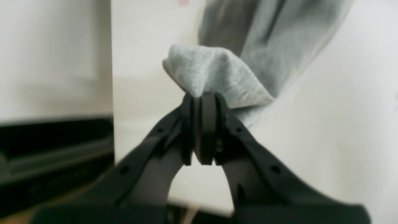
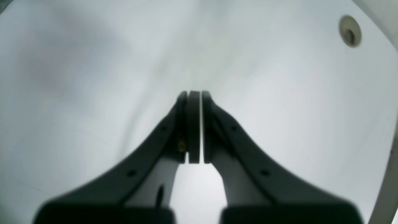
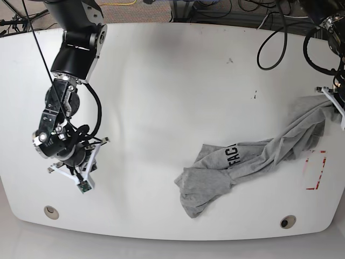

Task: Fold the T-shirt properly
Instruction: 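Move the right gripper to the bunched shirt body and grasp it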

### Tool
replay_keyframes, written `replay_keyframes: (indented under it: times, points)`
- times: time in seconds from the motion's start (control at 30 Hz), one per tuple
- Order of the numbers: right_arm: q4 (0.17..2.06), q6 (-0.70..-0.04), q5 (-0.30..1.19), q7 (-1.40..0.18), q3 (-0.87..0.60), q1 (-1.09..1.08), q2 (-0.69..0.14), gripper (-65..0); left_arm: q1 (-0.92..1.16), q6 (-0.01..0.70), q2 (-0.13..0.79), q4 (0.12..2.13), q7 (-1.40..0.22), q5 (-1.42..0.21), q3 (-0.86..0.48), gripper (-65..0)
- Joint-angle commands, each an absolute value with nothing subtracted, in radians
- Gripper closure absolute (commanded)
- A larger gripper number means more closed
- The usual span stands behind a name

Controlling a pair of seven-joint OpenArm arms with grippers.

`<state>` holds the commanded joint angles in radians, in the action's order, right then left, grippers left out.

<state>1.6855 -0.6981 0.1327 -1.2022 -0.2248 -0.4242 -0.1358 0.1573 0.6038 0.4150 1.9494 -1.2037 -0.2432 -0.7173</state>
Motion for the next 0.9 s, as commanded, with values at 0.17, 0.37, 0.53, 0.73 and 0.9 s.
replay_keyframes:
  times: [0.17, 0.37, 0.53, 0.73, 0.9]
  points:
    - [1.650, -0.698, 0.133, -1.202, -0.180, -0.424, -0.097, 0.0, 0.213, 0.647, 0.421, 1.949, -1.204, -0.243, -0.757, 0.0]
    - [1.593, -0.698, 0.134, -1.187, -0.134, -0.426, -0.054, -0.2, 0.278, 0.685, 0.446, 1.948, -1.204, -0.243, -0.788, 0.0]
    - [1.583, -0.698, 0.139, -1.168, -0.065, -0.424, -0.041, -0.2, 0.297, 0.696, 0.444, 1.948, -1.204, -0.243, -0.785, 0.0]
    - [1.581, -0.698, 0.134, -1.155, 0.013, -0.421, -0.007, -11.3, 0.277, 0.691, 0.440, 1.949, -1.204, -0.248, -0.768, 0.0]
    - [1.581, -0.698, 0.134, -1.132, 0.022, -0.423, 0.028, -32.7, 0.246, 0.691, 0.441, 1.949, -1.204, -0.242, -0.740, 0.0]
